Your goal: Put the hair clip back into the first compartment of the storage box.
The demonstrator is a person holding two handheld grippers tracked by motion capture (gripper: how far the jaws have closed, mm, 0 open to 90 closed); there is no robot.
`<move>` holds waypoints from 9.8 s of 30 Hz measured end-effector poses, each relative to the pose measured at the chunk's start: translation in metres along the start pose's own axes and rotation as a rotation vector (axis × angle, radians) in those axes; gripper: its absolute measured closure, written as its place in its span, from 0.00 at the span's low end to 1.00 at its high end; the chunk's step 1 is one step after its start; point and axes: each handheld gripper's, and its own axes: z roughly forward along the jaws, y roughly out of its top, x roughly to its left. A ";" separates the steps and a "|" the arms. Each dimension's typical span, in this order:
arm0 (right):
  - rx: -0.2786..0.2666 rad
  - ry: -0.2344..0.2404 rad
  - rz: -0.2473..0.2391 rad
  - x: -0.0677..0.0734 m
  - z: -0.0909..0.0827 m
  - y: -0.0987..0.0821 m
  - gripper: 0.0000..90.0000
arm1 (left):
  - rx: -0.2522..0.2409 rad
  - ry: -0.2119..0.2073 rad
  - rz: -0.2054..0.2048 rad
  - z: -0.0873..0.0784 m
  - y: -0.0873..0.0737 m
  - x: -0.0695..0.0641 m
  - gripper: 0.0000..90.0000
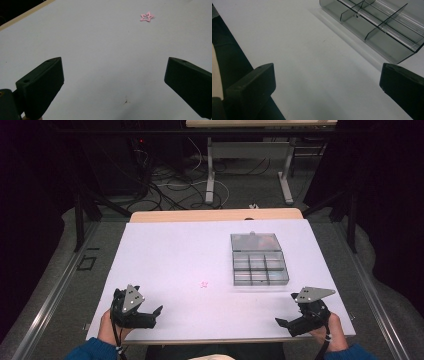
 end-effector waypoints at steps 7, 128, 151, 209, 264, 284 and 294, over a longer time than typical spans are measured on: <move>0.004 0.002 0.002 0.000 -0.001 0.000 0.00 | 0.014 -0.003 -0.003 0.007 0.006 0.000 0.03; 0.036 0.015 -0.023 0.001 0.005 0.001 0.00 | 0.154 -0.211 0.040 0.158 0.084 -0.051 0.96; 0.037 0.018 -0.023 0.002 0.005 0.001 0.00 | 0.139 -0.231 0.059 0.151 0.087 -0.048 1.00; 0.032 0.005 -0.027 0.002 0.007 0.001 0.01 | 0.066 -0.268 0.075 0.128 0.119 -0.036 1.00; 0.051 0.009 -0.033 0.002 0.007 0.001 0.01 | 0.026 -0.290 0.149 0.151 0.171 -0.060 1.00; 0.053 0.009 -0.037 0.001 0.008 0.001 0.01 | 0.019 -0.295 0.153 0.167 0.187 -0.068 1.00; 0.049 0.011 -0.031 0.001 0.009 0.000 0.01 | 0.027 -0.297 0.159 0.175 0.194 -0.072 1.00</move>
